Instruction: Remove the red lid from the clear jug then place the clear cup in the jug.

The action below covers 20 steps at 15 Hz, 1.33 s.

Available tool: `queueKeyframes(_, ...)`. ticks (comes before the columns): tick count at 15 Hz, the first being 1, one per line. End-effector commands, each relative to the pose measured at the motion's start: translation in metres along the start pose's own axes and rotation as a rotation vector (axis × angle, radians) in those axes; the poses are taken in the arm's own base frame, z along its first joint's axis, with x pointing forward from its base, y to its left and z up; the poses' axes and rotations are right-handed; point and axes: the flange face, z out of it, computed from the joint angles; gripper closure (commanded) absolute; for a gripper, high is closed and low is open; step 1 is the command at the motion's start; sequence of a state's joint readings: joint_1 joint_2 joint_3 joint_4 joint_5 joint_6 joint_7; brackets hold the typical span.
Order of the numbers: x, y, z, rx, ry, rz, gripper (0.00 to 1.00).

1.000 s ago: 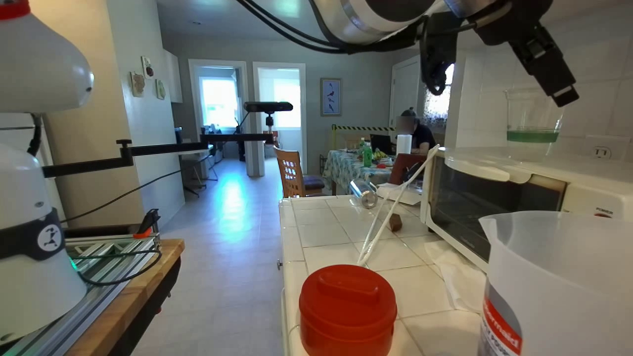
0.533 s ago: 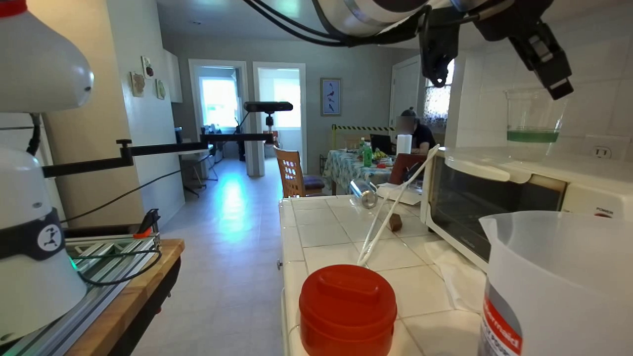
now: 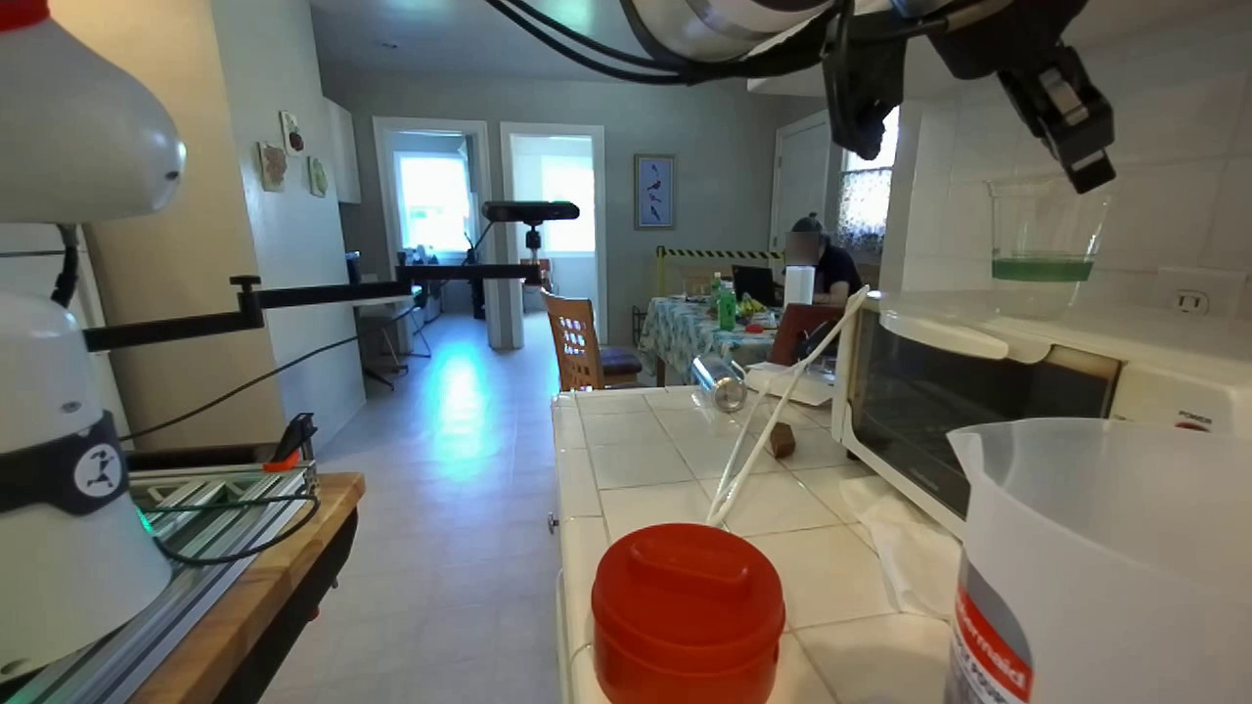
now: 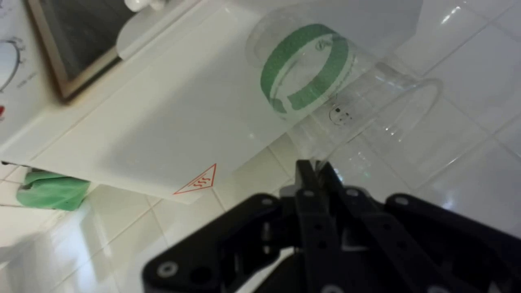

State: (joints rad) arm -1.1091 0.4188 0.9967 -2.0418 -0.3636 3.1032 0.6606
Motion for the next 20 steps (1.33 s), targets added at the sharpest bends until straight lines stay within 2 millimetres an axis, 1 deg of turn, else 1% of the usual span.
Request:
queueKeyframes(1,0.000,-0.012,-0.013,0.024,-0.059,-0.047,0.99)
queueKeyframes(4,-0.005,-0.028,-0.040,0.047,-0.116,-0.114,0.99)
queueKeyframes(6,-0.010,-0.031,-0.060,0.046,-0.163,-0.162,0.99)
queueKeyframes(7,-0.014,-0.028,-0.068,0.033,-0.187,-0.177,0.99)
queueKeyframes(8,-0.022,-0.023,-0.069,0.026,-0.227,-0.180,0.99)
queueKeyframes(9,-0.026,-0.018,-0.075,0.016,-0.260,-0.177,0.99)
queueKeyframes(12,-0.034,-0.002,-0.093,-0.004,-0.336,-0.195,0.99)
queueKeyframes(14,-0.033,0.005,-0.109,-0.028,-0.351,-0.215,0.99)
queueKeyframes(17,-0.023,0.017,-0.137,-0.078,-0.335,-0.245,0.99)
queueKeyframes(20,-0.010,0.037,-0.169,-0.154,-0.313,-0.280,0.99)
